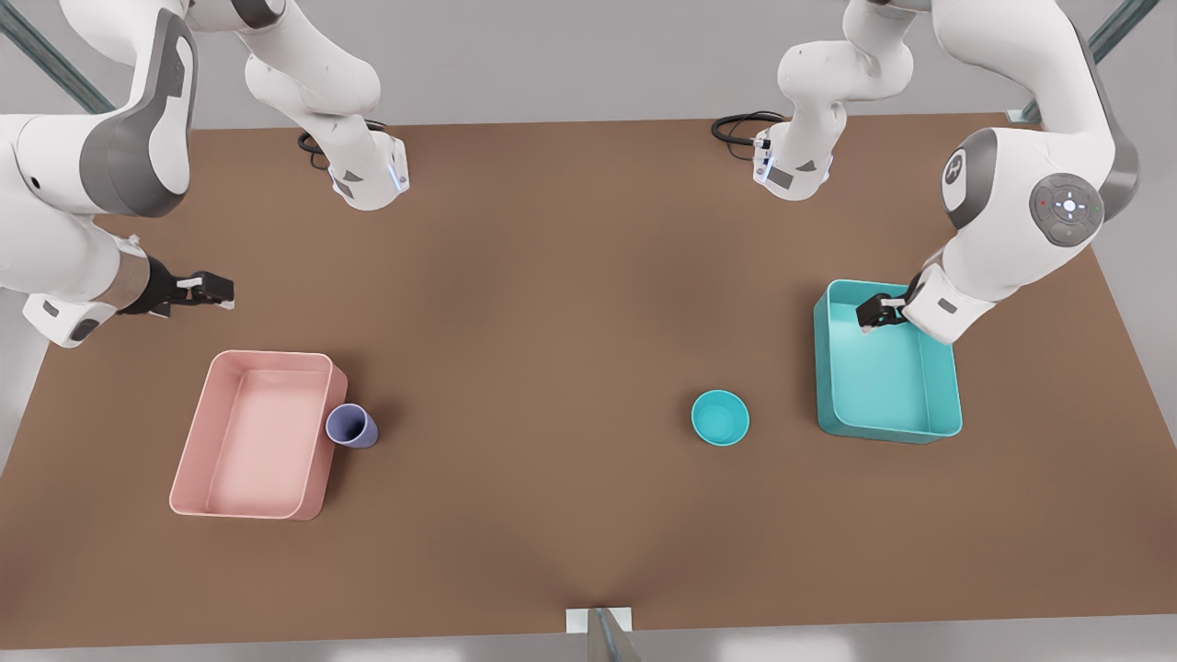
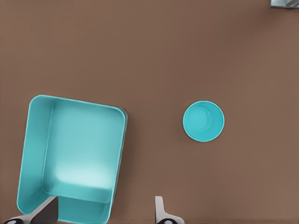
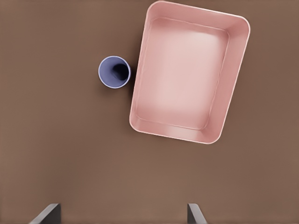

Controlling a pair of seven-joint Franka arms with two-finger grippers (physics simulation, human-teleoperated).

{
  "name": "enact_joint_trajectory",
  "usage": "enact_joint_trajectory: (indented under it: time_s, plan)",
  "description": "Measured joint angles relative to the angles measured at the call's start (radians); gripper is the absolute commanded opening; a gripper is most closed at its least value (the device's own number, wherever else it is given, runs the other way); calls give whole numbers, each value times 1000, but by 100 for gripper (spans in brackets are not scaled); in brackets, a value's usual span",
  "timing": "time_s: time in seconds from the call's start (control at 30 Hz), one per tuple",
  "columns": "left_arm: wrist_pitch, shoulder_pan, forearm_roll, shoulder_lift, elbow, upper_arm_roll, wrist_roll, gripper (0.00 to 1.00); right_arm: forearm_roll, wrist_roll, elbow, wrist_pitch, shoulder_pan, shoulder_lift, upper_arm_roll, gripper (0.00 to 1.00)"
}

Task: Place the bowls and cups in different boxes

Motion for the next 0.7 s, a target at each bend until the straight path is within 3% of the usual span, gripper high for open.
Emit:
enact_joint_trajectory:
  time_s: [0.17,0.3,0.47,0.7]
  plan:
    - [4,-43,5,62,6,0,-2,100,-1,-6,0,3,0,9,0,100]
    - [55,-206,103,390,209,-13,-20,100,1,-10,-1,6,0,23,0,100]
    - [127,-383,269,643,369,-10,-110,100,3,-14,-8,8,-3,35,1,100]
    - [166,-427,346,751,396,-8,-244,100,26,-17,-1,24,7,102,8,100]
